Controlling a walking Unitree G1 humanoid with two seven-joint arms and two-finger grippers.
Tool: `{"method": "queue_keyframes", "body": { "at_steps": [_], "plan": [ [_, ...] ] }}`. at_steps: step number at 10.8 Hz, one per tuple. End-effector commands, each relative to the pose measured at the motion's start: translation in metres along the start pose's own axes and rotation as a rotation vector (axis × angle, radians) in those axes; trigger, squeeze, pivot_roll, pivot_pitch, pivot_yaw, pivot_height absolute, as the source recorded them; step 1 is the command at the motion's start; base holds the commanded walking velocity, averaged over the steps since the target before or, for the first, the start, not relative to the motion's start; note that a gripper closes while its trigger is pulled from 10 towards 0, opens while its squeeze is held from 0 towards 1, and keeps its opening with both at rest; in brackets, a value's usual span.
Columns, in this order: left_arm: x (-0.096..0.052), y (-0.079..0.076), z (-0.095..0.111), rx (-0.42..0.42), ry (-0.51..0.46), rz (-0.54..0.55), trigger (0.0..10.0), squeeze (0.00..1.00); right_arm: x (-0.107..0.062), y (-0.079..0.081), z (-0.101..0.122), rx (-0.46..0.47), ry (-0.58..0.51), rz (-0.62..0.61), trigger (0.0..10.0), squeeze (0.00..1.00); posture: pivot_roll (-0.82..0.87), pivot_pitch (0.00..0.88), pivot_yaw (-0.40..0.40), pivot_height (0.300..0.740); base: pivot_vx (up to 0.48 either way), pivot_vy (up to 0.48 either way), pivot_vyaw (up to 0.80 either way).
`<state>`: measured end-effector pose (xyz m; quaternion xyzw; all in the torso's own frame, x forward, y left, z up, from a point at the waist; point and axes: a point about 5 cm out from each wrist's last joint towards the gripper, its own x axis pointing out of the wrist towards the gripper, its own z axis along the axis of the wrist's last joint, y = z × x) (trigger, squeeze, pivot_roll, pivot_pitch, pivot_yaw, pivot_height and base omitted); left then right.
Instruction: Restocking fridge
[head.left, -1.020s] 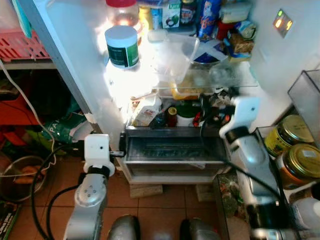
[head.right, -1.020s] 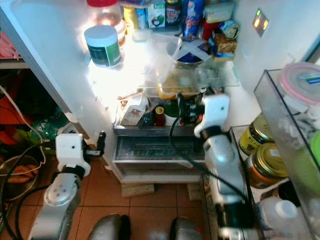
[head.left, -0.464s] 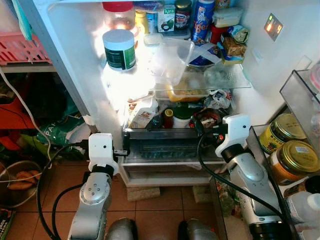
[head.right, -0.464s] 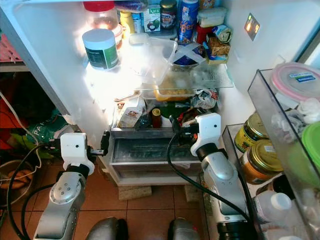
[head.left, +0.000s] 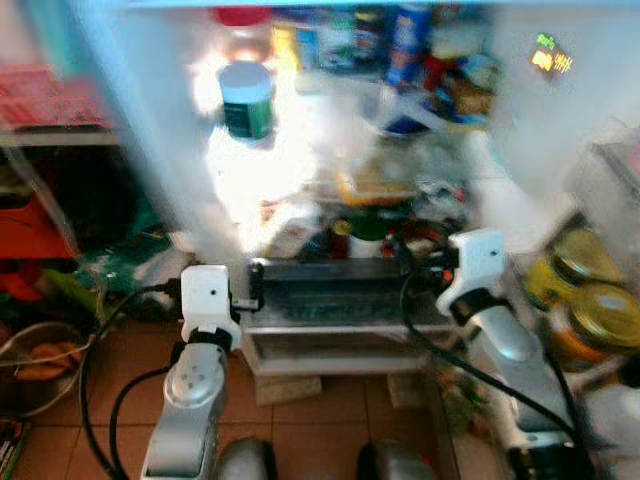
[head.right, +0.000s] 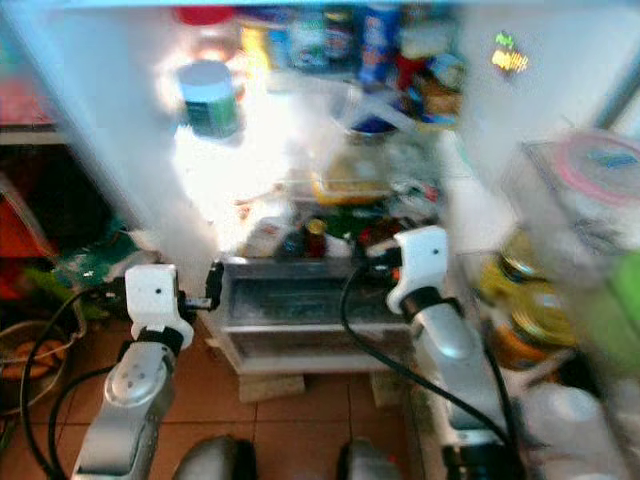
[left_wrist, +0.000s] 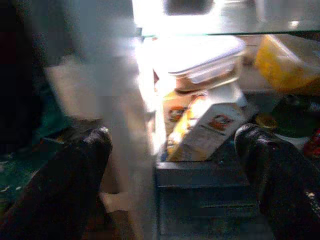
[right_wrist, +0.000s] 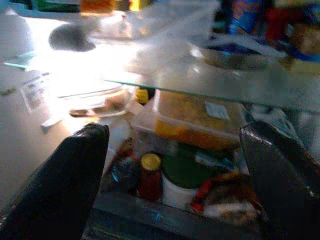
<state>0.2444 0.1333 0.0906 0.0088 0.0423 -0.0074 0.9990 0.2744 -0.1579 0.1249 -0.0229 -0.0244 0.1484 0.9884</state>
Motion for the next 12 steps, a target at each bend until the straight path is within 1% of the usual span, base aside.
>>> {"method": "queue_keyframes", "body": {
  "at_steps": [1, 3, 5, 6, 7, 8, 9, 10, 12],
  "plan": [
    [-0.001, 0.004, -0.003, 0.012, 0.016, 0.014, 10.0, 0.0, -0.001, 0.003, 0.004, -0.001, -0.012, -0.002, 10.0, 0.0, -0.06, 0.114, -0.003, 0.74, 0.0, 0.48, 0.0],
    [-0.001, 0.004, -0.003, 0.015, 0.016, 0.013, 10.0, 0.0, -0.001, -0.001, 0.0, 0.004, 0.012, -0.034, 10.0, 0.0, -0.06, 0.115, -0.001, 0.74, 0.0, 0.48, 0.0],
    [-0.001, 0.005, -0.002, 0.025, 0.004, 0.012, 10.0, 0.0, 0.001, -0.009, -0.003, -0.1, 0.04, -0.127, 10.0, 0.0, -0.05, 0.119, 0.001, 0.74, 0.0, 0.0, 0.0],
    [-0.001, 0.006, -0.001, 0.028, -0.001, 0.009, 10.0, 0.0, 0.002, -0.01, -0.004, -0.065, 0.039, -0.165, 10.0, 0.0, -0.05, 0.119, 0.001, 0.74, 0.0, 0.0, 0.0],
    [-0.002, 0.006, 0.0, 0.027, -0.014, 0.003, 10.0, 0.0, 0.003, -0.011, -0.002, -0.085, 0.031, -0.16, 10.0, 0.0, -0.05, 0.119, 0.001, 0.74, 0.0, 0.0, 0.0],
    [-0.002, 0.006, 0.0, 0.028, -0.012, 0.004, 10.0, 0.0, 0.004, -0.01, -0.003, -0.057, 0.039, -0.149, 10.0, 0.0, -0.04, 0.115, 0.001, 0.74, 0.0, 0.0, 0.0],
    [-0.001, 0.006, -0.001, 0.022, -0.005, 0.007, 10.0, 0.0, 0.003, -0.008, -0.002, -0.097, 0.036, -0.135, 10.0, 0.0, -0.04, 0.114, 0.001, 0.74, 0.0, 0.0, 0.0],
    [-0.001, 0.006, -0.002, 0.003, 0.006, 0.002, 10.0, 0.0, 0.003, -0.008, -0.002, -0.085, 0.034, -0.142, 10.0, 0.0, -0.04, 0.114, 0.001, 0.74, 0.0, 0.428, 0.0],
    [0.0, 0.008, -0.001, 0.022, 0.007, 0.007, 10.0, 0.0, 0.005, -0.009, -0.001, -0.087, 0.029, -0.153, 10.0, 0.0, -0.04, 0.111, 0.004, 0.74, 0.0, 0.48, 0.0]
  ]
}}
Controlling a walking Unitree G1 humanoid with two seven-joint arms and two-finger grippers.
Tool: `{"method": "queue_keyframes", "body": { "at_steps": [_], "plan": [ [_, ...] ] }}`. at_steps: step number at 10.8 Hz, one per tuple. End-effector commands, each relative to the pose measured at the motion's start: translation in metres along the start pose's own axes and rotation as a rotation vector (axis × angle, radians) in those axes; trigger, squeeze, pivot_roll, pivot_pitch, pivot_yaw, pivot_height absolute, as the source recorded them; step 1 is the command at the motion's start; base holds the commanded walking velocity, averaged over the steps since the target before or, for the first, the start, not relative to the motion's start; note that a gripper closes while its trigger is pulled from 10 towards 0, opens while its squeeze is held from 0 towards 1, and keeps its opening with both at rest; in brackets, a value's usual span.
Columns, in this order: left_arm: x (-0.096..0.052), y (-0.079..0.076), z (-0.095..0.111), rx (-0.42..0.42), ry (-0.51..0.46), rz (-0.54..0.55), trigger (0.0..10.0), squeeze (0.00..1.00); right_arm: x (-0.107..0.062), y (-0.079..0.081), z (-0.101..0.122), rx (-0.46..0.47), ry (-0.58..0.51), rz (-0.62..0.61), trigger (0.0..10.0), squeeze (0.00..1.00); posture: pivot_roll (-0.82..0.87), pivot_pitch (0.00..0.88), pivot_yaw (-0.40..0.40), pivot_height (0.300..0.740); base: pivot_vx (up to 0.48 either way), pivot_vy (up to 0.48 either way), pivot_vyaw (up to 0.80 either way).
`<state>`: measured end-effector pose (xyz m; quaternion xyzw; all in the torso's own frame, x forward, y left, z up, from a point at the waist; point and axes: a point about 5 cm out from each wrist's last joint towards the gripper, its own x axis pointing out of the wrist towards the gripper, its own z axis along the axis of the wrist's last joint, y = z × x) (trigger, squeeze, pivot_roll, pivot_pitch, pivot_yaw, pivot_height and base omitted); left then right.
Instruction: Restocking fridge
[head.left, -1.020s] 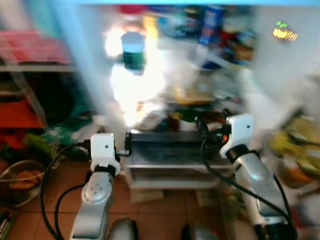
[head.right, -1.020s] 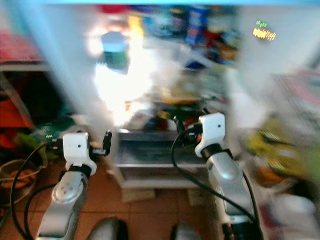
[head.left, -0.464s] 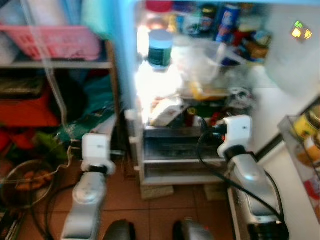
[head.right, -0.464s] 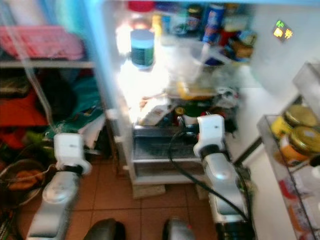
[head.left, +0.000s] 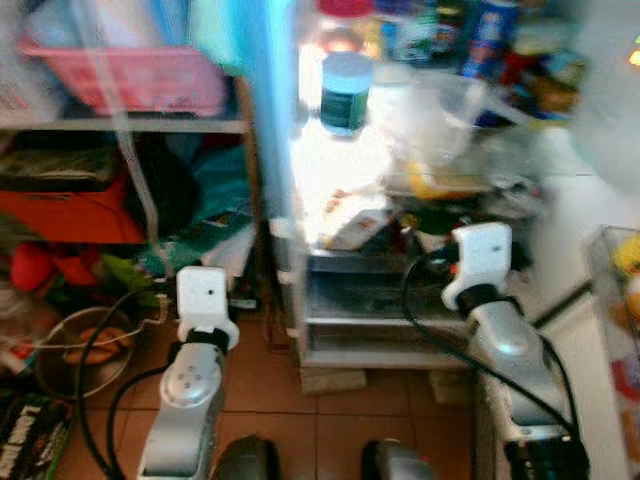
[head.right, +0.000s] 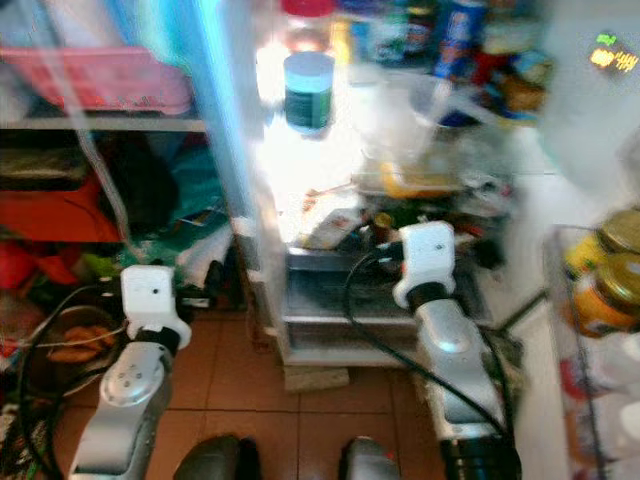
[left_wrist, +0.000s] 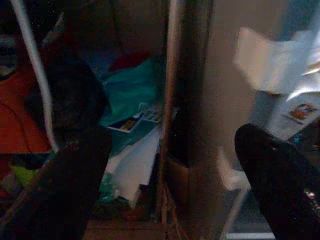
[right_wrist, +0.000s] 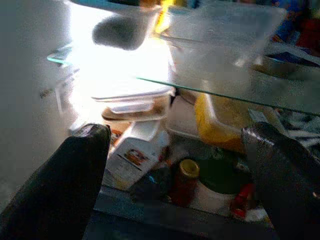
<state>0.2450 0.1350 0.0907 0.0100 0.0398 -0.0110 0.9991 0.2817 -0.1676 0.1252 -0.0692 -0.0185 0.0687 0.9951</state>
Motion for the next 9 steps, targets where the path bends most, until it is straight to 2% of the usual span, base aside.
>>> {"method": "queue_keyframes", "body": {
  "at_steps": [1, 5, 8, 9],
  "plan": [
    [-0.0004, 0.0059, -0.002, 0.022, 0.017, 0.012, 10.0, 0.0, 0.0011, 0.0014, -0.0004, 0.003, -0.001, 0.001, 10.0, 0.0, -0.04, 0.111, 0.005, 0.74, 0.0, 0.48, 0.0],
    [0.0011, 0.0063, -0.0031, 0.029, 0.029, 0.014, 10.0, 0.0, 0.0023, 0.0009, 0.0005, 0.001, -0.008, -0.013, 10.0, 0.0, -0.04, 0.11, 0.01, 0.74, 0.0, 0.48, 0.0],
    [0.0016, 0.0079, -0.0051, 0.031, 0.05, 0.021, 10.0, 0.0, 0.0012, -0.0041, 0.0009, -0.013, -0.019, -0.07, 10.0, 0.0, -0.03, 0.109, 0.014, 0.74, 0.0, 0.48, 0.0],
    [0.0016, 0.0089, -0.0047, 0.038, 0.055, 0.023, 10.0, 0.0, -0.0001, -0.0061, 0.0016, -0.043, -0.029, -0.094, 10.0, 0.0, -0.03, 0.108, 0.017, 0.74, 0.0, 0.48, 0.0]
  ]
}}
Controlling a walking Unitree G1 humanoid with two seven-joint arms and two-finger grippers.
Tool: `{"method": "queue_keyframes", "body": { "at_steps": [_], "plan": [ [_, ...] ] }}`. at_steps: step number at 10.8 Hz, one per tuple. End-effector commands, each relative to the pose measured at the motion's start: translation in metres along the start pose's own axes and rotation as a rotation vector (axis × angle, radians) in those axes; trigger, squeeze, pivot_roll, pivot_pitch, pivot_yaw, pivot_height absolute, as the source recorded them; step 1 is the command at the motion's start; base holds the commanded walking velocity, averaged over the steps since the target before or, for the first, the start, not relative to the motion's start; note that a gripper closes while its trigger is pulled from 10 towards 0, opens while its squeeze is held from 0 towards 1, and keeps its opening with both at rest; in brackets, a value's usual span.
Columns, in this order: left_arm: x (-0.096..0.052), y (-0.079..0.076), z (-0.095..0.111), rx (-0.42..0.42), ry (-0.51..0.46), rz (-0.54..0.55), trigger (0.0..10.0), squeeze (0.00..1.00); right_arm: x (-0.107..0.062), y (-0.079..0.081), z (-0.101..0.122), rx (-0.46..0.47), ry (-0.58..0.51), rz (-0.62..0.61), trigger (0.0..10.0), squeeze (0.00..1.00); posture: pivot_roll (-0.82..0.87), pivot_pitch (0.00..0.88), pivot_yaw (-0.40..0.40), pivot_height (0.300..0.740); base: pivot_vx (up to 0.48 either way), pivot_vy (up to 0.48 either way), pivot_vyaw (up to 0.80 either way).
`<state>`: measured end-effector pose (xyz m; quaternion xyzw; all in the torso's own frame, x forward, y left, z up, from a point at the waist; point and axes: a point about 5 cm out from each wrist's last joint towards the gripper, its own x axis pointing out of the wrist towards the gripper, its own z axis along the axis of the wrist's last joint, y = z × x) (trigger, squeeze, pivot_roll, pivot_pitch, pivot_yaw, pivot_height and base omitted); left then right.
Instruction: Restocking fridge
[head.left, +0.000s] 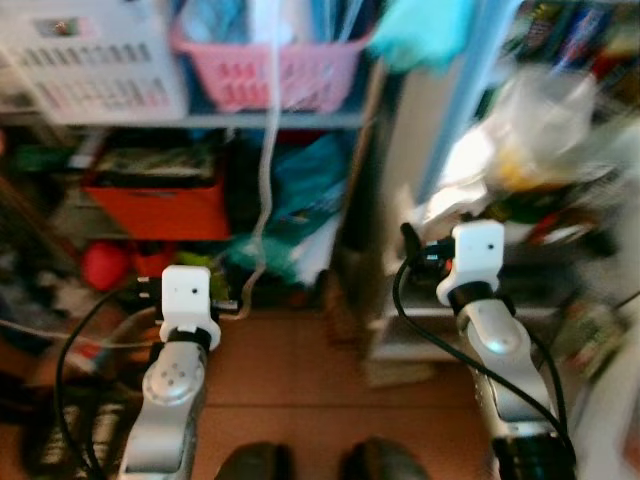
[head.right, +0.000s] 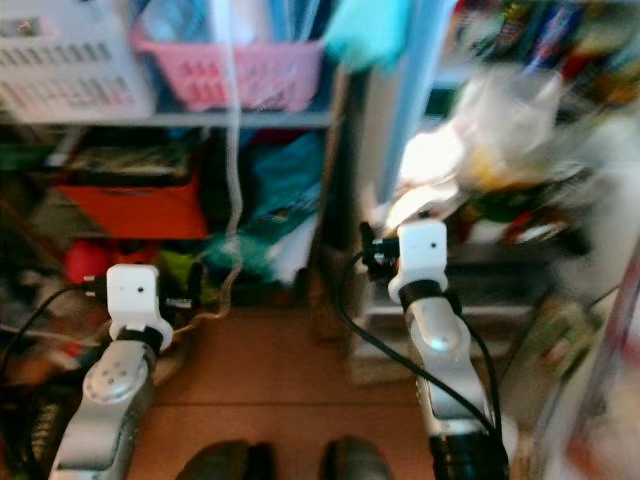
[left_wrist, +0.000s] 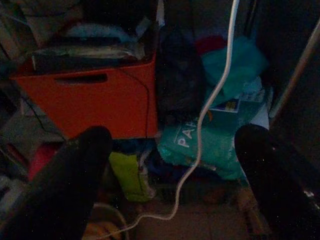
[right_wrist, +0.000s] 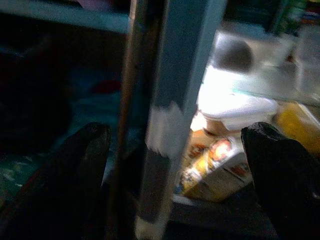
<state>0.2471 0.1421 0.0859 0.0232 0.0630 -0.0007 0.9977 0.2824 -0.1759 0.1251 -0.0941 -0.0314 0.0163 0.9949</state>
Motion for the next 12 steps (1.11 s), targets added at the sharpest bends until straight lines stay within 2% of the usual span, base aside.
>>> {"method": "queue_keyframes", "body": {
  "at_steps": [1, 6, 7, 10, 12],
  "plan": [
    [-0.001, 0.003, 0.001, 0.021, -0.007, -0.001, 10.0, 0.0, 0.0, -0.006, 0.007, -0.043, -0.048, -0.051, 10.0, 0.0, -0.03, 0.109, 0.02, 0.74, 0.0, 0.48, 0.0],
    [-0.001, 0.003, 0.002, 0.034, 0.0, -0.012, 10.0, 0.0, -0.004, 0.005, 0.009, 0.015, -0.079, 0.003, 10.0, 0.0, -0.02, 0.111, 0.032, 0.74, 0.0, 0.48, 0.0],
    [-0.002, 0.004, 0.006, 0.047, -0.036, -0.021, 10.0, 0.0, -0.004, 0.005, 0.009, 0.016, -0.08, -0.003, 10.0, 0.0, -0.02, 0.11, 0.036, 0.74, 0.0, 0.0, 0.0],
    [-0.004, 0.002, 0.008, 0.037, -0.046, -0.058, 10.0, 0.0, -0.004, 0.003, 0.008, 0.03, -0.076, -0.015, 10.0, 0.0, -0.02, 0.11, 0.038, 0.74, 0.0, 0.0, 0.0],
    [-0.005, 0.003, 0.008, 0.02, -0.063, -0.077, 10.0, 0.0, -0.003, 0.001, 0.005, 0.032, -0.057, -0.033, 10.0, 0.0, -0.02, 0.11, 0.037, 0.74, 0.139, 0.0, -0.73]
  ]
}}
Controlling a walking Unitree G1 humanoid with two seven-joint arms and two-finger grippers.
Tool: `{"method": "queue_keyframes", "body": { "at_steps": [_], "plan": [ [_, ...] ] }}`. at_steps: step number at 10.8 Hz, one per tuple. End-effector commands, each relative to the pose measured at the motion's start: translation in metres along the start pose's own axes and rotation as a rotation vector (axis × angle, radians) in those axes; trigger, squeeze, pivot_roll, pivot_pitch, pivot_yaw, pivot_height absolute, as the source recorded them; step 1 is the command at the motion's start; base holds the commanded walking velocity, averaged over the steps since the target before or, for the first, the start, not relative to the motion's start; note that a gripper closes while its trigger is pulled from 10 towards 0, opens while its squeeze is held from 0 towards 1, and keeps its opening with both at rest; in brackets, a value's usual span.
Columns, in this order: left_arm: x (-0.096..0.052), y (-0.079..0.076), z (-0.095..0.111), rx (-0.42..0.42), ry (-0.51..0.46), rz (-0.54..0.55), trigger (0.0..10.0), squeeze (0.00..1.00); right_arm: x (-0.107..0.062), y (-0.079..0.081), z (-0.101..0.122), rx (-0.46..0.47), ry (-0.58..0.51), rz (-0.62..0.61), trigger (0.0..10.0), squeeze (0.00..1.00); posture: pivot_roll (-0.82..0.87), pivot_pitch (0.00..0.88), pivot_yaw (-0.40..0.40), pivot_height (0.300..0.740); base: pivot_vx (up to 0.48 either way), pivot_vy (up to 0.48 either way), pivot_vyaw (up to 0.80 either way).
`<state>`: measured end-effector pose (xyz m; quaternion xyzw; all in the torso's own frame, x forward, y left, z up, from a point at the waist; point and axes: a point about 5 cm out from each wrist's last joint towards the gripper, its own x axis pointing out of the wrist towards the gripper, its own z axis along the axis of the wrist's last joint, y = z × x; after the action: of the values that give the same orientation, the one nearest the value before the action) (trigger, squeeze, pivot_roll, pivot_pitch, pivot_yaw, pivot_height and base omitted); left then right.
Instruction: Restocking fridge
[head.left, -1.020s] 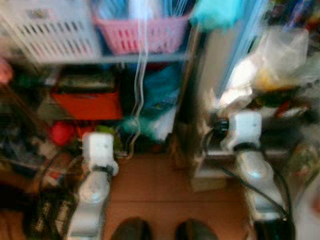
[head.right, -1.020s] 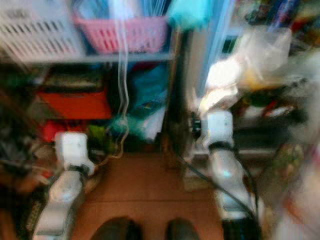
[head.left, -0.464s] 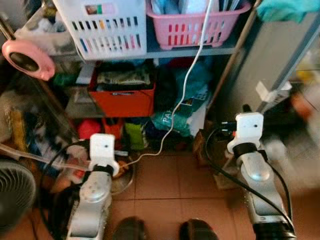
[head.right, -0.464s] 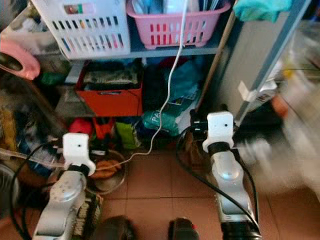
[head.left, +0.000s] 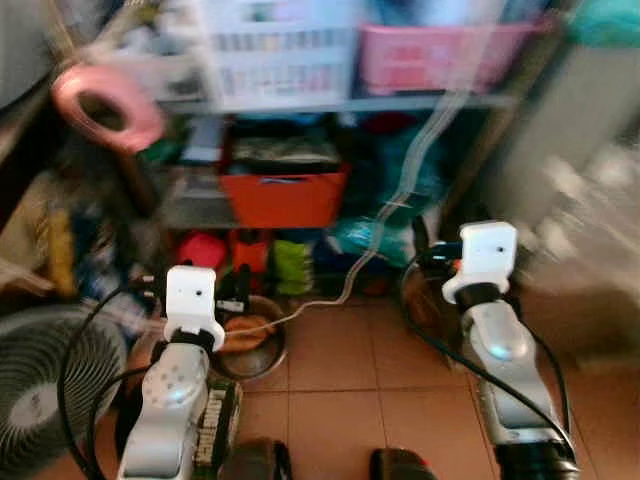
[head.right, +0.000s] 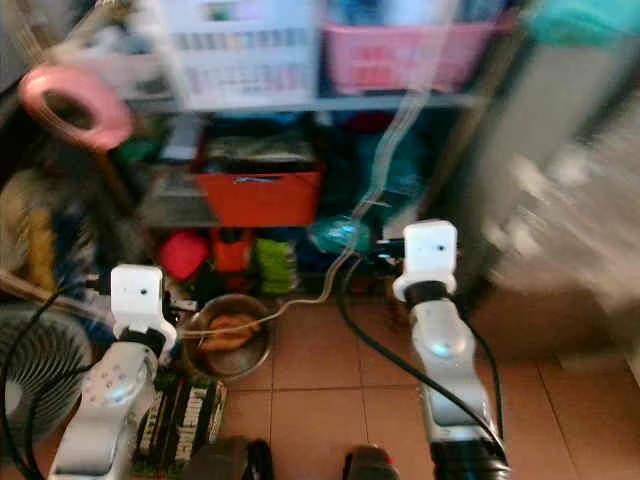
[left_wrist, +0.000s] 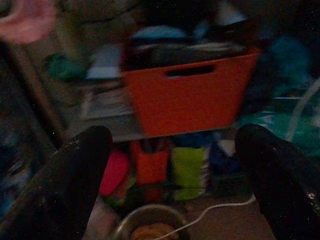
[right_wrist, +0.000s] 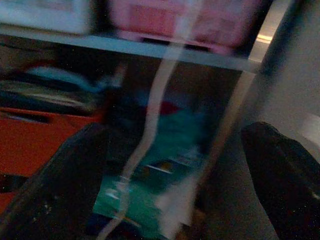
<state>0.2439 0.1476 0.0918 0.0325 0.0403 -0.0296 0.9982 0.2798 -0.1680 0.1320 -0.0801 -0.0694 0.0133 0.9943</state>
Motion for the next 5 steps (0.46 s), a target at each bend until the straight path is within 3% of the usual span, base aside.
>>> {"method": "queue_keyframes", "body": {
  "at_steps": [1, 5],
  "plan": [
    [-0.0006, -0.0035, 0.0029, -0.006, -0.018, -0.024, 10.0, 0.0, -0.0009, -0.0057, -0.004, 0.001, 0.021, -0.021, 10.0, 0.0, -0.03, 0.108, 0.036, 0.74, 0.304, 0.0, -0.8],
    [0.0003, -0.0072, 0.0014, -0.025, -0.02, -0.045, 10.0, 0.0, 0.0002, -0.0059, -0.0045, 0.002, 0.022, -0.025, 10.0, 0.0, -0.04, 0.101, 0.03, 0.74, 0.442, 0.0, -0.8]
  ]
}}
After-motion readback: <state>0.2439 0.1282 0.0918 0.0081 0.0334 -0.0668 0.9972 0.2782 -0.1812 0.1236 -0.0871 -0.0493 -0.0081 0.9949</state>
